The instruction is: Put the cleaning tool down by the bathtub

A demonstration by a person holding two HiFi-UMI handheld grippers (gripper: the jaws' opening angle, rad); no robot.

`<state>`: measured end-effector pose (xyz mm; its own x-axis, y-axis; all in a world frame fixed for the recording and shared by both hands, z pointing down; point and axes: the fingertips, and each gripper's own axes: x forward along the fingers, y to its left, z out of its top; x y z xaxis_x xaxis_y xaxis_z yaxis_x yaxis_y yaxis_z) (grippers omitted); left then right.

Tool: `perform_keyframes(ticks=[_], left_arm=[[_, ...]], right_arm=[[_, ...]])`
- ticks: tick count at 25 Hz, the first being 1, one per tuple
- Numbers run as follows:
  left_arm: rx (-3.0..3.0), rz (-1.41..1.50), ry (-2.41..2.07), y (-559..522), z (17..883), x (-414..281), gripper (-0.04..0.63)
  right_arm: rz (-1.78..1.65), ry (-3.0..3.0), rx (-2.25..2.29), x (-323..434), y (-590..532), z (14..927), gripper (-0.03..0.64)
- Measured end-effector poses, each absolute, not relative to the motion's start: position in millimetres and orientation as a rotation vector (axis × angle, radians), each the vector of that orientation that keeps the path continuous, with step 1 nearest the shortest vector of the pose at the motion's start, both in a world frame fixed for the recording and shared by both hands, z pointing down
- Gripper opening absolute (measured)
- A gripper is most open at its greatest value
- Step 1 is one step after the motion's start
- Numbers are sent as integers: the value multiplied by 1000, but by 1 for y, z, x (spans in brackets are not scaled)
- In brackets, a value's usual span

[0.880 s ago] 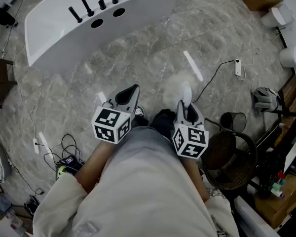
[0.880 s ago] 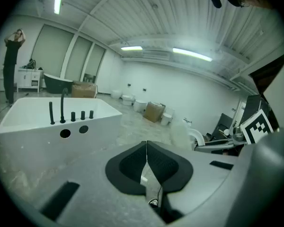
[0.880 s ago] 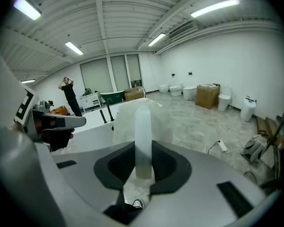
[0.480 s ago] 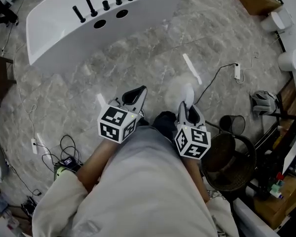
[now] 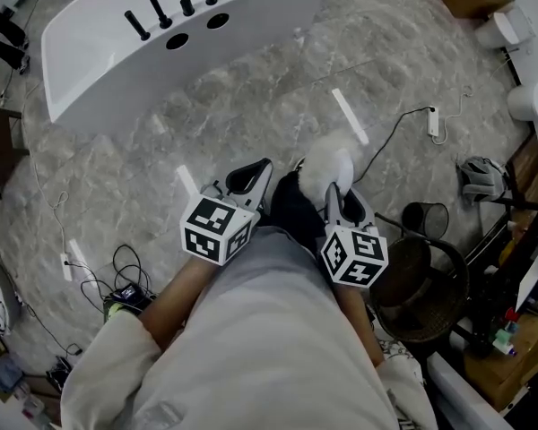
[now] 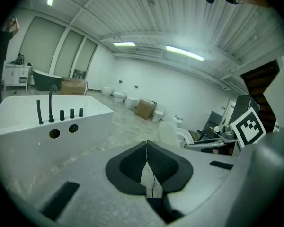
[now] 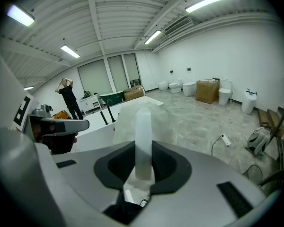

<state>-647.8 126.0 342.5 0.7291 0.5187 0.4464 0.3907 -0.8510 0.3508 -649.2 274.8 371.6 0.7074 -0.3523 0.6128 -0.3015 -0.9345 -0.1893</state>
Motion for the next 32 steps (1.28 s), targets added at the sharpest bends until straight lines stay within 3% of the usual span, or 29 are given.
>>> perform_keyframes(ticks=[32], left_arm=[[2691, 891, 607, 189, 342, -405, 5]], right_arm=[[-1055, 572, -2671, -379, 338, 389, 75]])
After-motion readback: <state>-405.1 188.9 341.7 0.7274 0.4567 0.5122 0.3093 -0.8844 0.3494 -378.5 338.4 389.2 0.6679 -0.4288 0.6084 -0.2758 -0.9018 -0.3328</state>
